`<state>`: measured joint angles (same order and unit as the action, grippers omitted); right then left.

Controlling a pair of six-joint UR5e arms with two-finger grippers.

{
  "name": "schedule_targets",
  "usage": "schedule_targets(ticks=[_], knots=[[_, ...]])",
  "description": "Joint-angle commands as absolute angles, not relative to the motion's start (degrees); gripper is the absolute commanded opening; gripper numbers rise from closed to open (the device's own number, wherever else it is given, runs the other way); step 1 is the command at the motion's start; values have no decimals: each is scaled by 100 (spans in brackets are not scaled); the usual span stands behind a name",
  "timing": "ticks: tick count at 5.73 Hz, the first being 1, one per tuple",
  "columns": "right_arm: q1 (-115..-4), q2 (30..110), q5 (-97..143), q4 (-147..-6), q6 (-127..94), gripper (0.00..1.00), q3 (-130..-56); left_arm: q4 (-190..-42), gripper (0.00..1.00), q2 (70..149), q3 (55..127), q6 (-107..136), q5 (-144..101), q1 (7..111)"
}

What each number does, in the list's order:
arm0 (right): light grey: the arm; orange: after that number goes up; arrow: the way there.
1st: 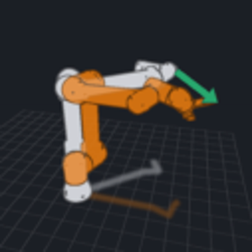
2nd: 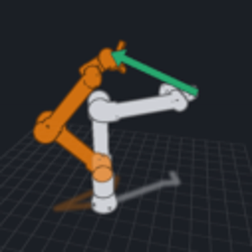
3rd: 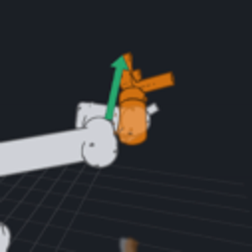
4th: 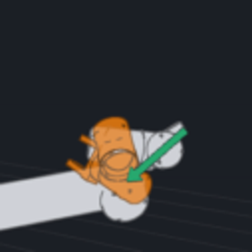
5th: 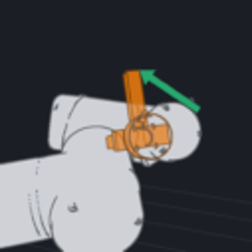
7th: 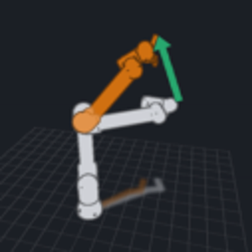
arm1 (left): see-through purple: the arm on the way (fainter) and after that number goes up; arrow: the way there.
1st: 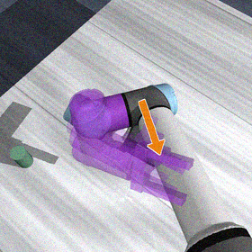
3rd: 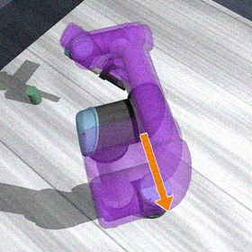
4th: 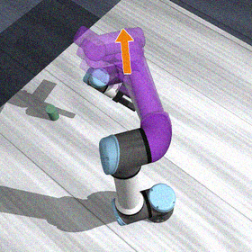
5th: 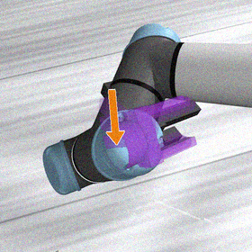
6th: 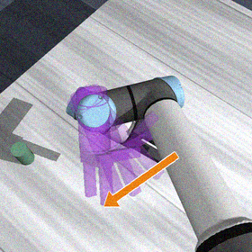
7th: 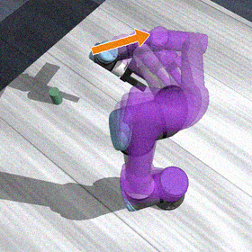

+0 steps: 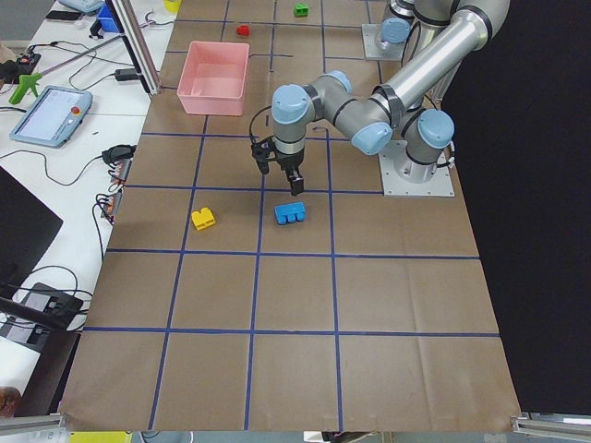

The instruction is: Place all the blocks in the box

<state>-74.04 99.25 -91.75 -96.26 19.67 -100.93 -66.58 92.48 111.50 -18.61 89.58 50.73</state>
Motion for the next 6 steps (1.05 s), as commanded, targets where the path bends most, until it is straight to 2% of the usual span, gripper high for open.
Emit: schedule_targets(ticks=[1, 3, 4, 6], knots=[[-6421, 10054, -9020, -9564, 3083, 100, -10194, -6161, 100, 9281, 11802, -1872, 8965, 5063], [-6006, 10152, -8929, -10383, 3189, 100, -10538, -5969, 99, 9534, 11901, -1951, 8991, 5054], [-5846, 10030, -8877, -10519, 3739, 99, -10634, -5228, 99, 9954, 11918, -2151, 9009, 5036], [-5355, 9267, -8877, -11918, 3840, 100, -11221, -4519, 99, 10562, 11935, -2215, 9009, 4966]])
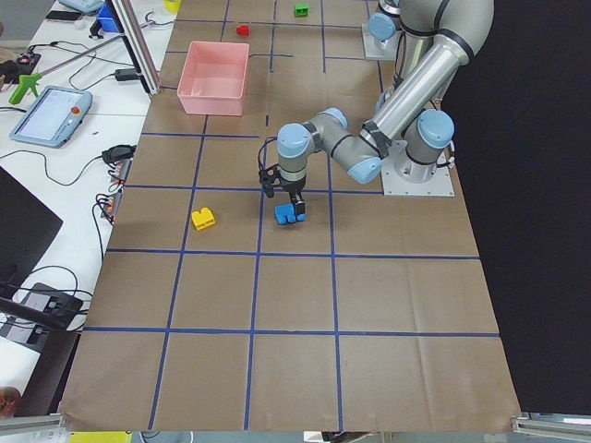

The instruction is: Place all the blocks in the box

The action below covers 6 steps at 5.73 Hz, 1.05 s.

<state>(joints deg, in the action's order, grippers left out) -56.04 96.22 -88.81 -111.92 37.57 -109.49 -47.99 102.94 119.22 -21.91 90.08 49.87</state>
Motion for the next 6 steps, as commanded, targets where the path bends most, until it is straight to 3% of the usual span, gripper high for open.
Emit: schedule_targets(ticks=[1, 3, 6], knots=[[-5309, 8768, -8938, -12684, 3980, 100, -11389, -4518, 99, 10608, 12031, -2180, 9009, 4966], [-4959, 7738, -8912, -13752, 4902, 99, -11434, -4369, 99, 10626, 12111, -2188, 9000, 4966], [-4887, 7734, -8964, -13737, 5343, 99, -12074, -4028, 99, 10687, 12120, -2180, 9000, 4975]])
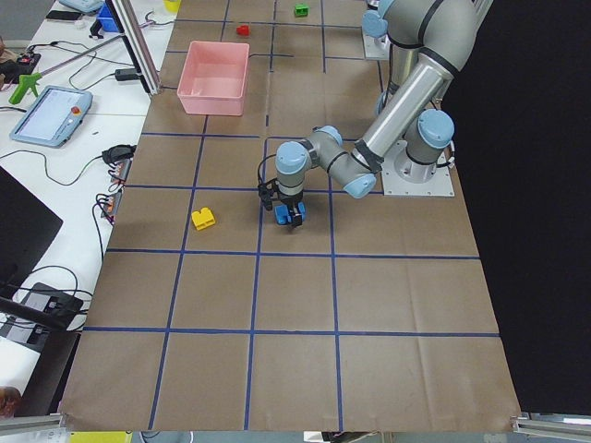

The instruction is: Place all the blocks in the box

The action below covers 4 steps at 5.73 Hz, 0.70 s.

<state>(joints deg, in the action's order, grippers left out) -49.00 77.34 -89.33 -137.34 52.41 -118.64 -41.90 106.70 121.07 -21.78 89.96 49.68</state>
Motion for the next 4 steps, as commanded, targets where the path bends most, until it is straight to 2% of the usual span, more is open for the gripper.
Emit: schedule_targets(ticks=[1, 4], knots=[[-4869, 7726, -8991, -13737, 5561, 99, -12241, -3999, 99, 10766, 12120, -2180, 8991, 4966], [-4641, 7682, -9000, -13737, 5713, 99, -12383, -3700, 78, 10855, 12146, -2180, 8983, 4975]])
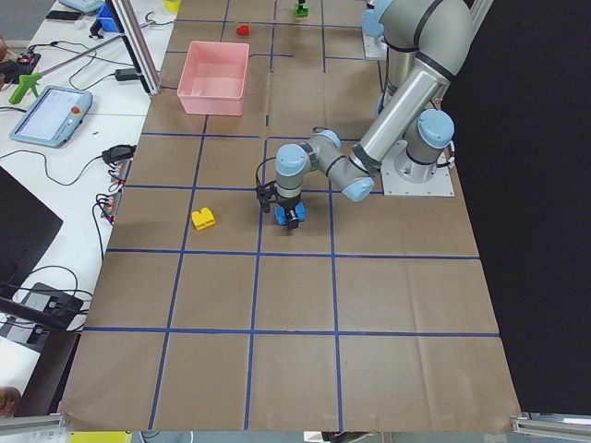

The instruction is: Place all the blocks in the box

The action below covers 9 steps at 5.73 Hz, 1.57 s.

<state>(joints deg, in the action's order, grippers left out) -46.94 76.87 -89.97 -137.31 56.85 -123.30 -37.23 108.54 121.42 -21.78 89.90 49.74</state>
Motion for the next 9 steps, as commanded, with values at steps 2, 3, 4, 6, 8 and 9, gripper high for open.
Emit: schedule_targets(ticks=[2, 3, 4, 6, 8, 9], knots=[[-4605, 7551, -8974, -13825, 5713, 99, -12393, -3718, 58, 10802, 12146, -2188, 9026, 4983], [-4605, 7506, -8982, -13964, 5713, 99, -12401, -3744, 47, 10767, 12146, -2188, 9035, 4992], [-4605, 7488, -8982, -13975, 5713, 99, -12401, -3753, 35, 10767, 12120, -2197, 9035, 5001], [-4605, 7497, -8974, -13983, 5678, 51, -12401, -4014, 23, 10601, 11815, -2206, 9026, 5027], [-4605, 7558, -8974, -13957, 5617, 20, -12367, -6568, 18, 10275, 10091, -2206, 9009, 5080], [-4614, 7811, -9000, -13827, 5599, 17, -12192, -7505, 18, 10318, 9176, -2215, 8957, 5306]])
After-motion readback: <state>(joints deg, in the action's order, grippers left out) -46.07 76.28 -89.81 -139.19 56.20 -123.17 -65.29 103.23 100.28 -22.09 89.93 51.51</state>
